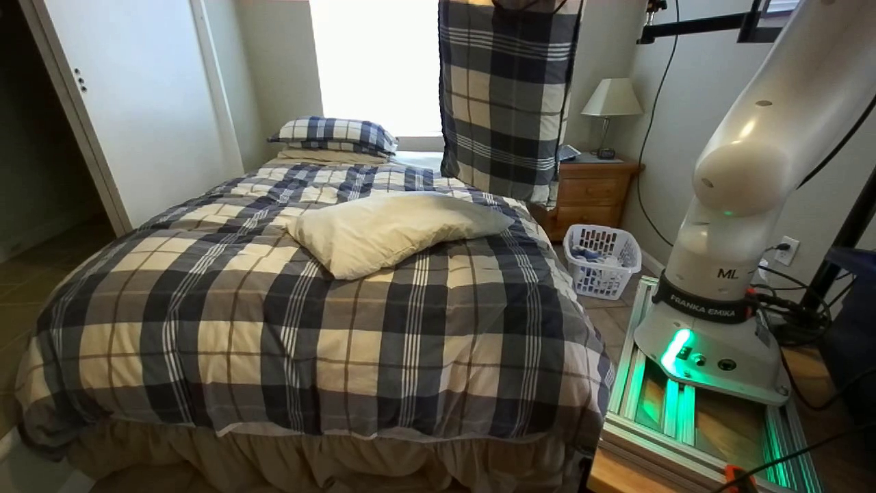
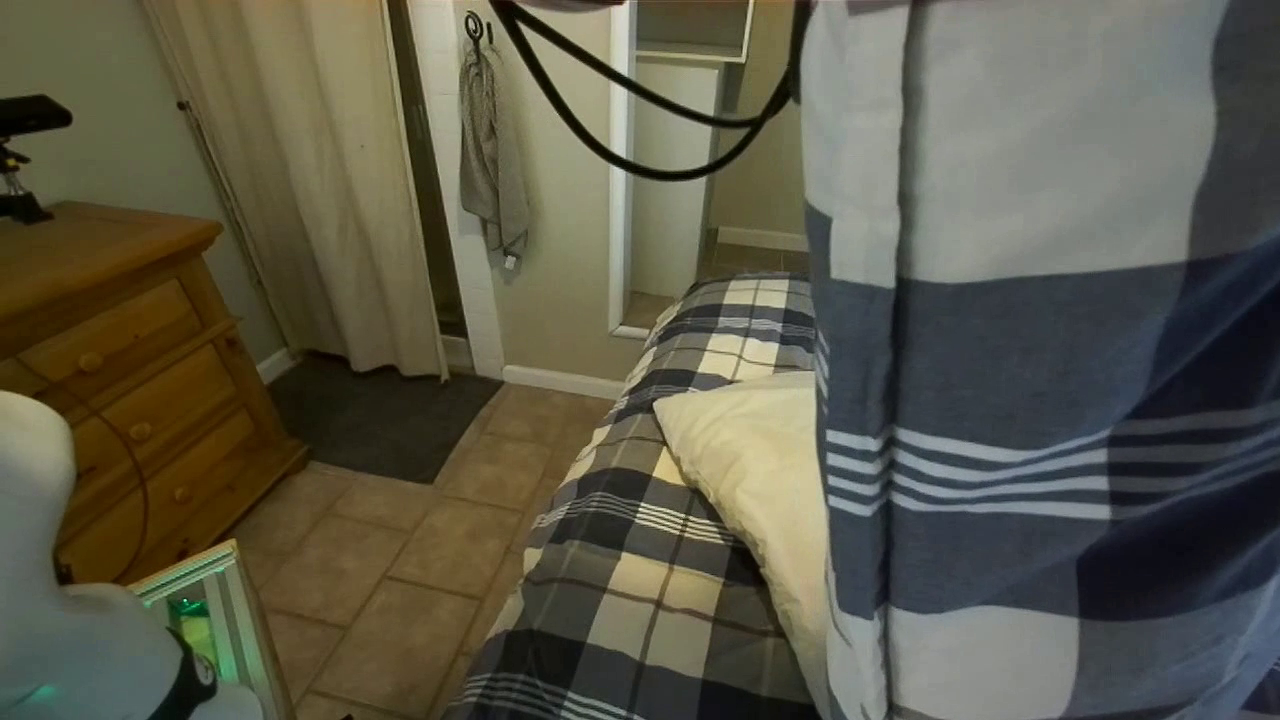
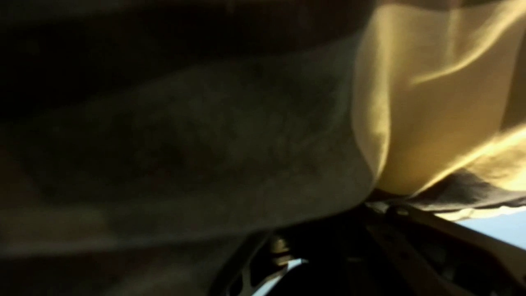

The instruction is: Push the white pillow backwards, then put the checked pillow on the white pillow

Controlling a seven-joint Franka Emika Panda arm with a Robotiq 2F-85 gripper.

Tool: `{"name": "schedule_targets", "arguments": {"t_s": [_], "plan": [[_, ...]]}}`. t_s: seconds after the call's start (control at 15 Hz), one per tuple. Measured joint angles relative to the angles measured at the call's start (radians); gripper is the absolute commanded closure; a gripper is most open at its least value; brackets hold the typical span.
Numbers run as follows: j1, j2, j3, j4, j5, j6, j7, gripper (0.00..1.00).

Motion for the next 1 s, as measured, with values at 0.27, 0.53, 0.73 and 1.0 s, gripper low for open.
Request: {"name": "schedule_targets", "arguments": {"t_s": [0.27,0.53,0.73,1.0], "plan": [[-0.009,0.061,-0.005,0.048,0.000,0.000,0.041,1.00],[-0.008,0.111,-0.002,0.063,0.010,-0.001,0.056,0.98],[-0.008,0.115,-0.003,0.044,0.013,-0.001,0.056,0.98],[-0.008,0.123,-0.003,0.037,0.012,0.004,0.063,1.00]]}}
